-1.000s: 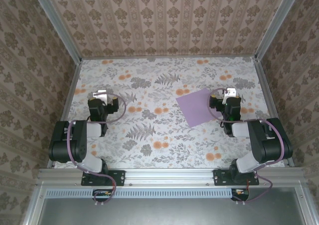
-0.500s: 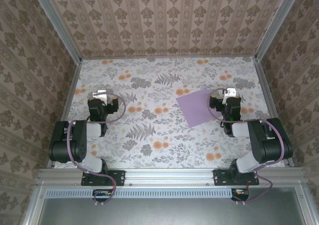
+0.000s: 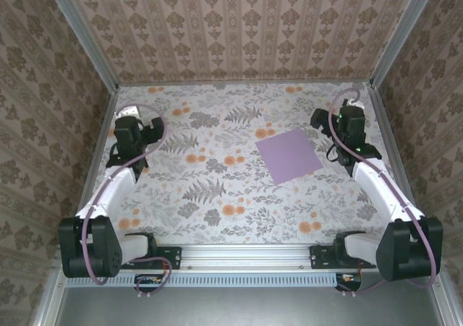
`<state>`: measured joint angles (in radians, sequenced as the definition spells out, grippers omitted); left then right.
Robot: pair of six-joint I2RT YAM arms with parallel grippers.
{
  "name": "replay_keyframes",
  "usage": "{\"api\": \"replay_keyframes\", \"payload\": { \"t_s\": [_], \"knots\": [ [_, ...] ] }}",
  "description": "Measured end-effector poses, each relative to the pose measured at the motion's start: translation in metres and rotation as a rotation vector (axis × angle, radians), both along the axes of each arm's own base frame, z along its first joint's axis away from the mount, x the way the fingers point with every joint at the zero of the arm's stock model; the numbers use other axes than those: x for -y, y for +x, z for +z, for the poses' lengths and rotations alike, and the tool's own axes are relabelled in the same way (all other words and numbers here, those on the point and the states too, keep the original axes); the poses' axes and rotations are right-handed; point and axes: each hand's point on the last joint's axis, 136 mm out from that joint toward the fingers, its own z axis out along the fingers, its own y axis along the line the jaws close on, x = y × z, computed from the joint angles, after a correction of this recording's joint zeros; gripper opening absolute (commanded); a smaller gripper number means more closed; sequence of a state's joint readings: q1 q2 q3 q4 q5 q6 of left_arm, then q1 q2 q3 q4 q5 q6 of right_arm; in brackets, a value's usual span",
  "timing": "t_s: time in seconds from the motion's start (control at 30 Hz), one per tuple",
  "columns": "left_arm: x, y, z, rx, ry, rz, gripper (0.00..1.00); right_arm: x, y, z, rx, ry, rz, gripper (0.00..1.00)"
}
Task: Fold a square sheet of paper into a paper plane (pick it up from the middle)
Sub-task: Move the square sheet of paper to the center of the table.
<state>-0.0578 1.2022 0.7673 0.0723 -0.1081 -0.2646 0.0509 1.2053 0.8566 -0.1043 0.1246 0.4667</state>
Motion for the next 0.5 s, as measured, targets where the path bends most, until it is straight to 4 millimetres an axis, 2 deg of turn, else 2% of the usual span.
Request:
{"api": "replay_keyframes", "payload": {
  "t_s": [0.07, 0.17, 0.27, 0.37, 0.5],
  "knots": [
    [0.01, -0.004, 0.0, -0.045, -0.069, -0.024, 1.0, -0.02, -0.006, -0.025, -0.096, 0.083, 0.055, 1.0],
    [0.028, -0.017, -0.018, -0.145, -0.175, -0.085, 1.0, -0.059, -0.015, -0.063, -0.239, 0.201, 0.15, 1.0],
    [0.046, -0.029, -0.031, -0.224, -0.245, -0.149, 1.0, -0.093, -0.024, -0.087, -0.337, 0.268, 0.226, 0.98],
    [0.065, -0.037, -0.036, -0.265, -0.279, -0.213, 1.0, -0.12, -0.033, -0.112, -0.426, 0.292, 0.277, 0.96],
    [0.084, -0.044, -0.044, -0.311, -0.299, -0.274, 1.0, -0.141, -0.039, -0.139, -0.53, 0.3, 0.309, 0.93]
  ]
}}
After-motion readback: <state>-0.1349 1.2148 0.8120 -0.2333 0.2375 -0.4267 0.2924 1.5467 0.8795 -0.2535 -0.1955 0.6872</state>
